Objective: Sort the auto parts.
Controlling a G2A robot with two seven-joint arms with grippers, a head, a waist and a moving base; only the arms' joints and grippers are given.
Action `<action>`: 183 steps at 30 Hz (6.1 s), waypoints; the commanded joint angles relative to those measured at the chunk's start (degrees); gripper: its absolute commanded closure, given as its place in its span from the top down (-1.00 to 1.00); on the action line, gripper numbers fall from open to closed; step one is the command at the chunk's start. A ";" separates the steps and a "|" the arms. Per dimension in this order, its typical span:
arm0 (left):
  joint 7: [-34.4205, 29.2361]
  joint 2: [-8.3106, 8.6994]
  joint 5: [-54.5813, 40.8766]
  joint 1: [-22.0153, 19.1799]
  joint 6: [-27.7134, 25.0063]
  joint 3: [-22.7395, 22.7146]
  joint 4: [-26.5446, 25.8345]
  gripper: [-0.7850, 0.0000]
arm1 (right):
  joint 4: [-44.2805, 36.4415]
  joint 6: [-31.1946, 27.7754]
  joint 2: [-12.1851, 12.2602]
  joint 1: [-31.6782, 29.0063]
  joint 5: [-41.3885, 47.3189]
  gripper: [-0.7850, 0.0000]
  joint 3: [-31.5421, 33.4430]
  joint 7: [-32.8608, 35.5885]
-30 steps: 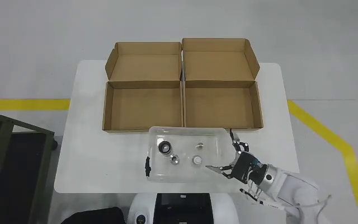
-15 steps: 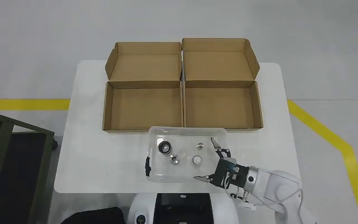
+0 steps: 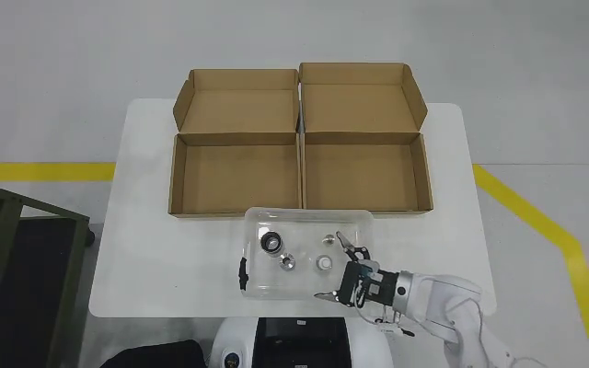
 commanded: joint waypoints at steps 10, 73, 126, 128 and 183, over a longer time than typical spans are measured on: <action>0.00 0.00 0.00 0.00 0.00 0.00 0.00 1.00 | 3.04 1.05 0.51 2.40 0.61 0.30 -1.38 2.40; 0.00 0.00 0.00 0.00 0.00 0.00 0.00 1.00 | -1.79 17.12 1.50 17.20 36.75 -1.00 1.80 -4.92; 0.00 0.00 0.00 0.00 0.00 0.00 0.00 1.00 | 13.70 18.76 1.35 23.12 23.29 -1.00 -4.62 0.61; 0.00 0.00 0.00 0.00 0.00 0.00 0.00 1.00 | 15.06 19.15 1.30 23.97 22.21 -1.00 -5.07 0.67; 0.00 0.00 0.00 0.00 0.00 0.00 0.00 1.00 | 15.33 18.29 1.30 30.20 9.77 1.00 -7.64 7.99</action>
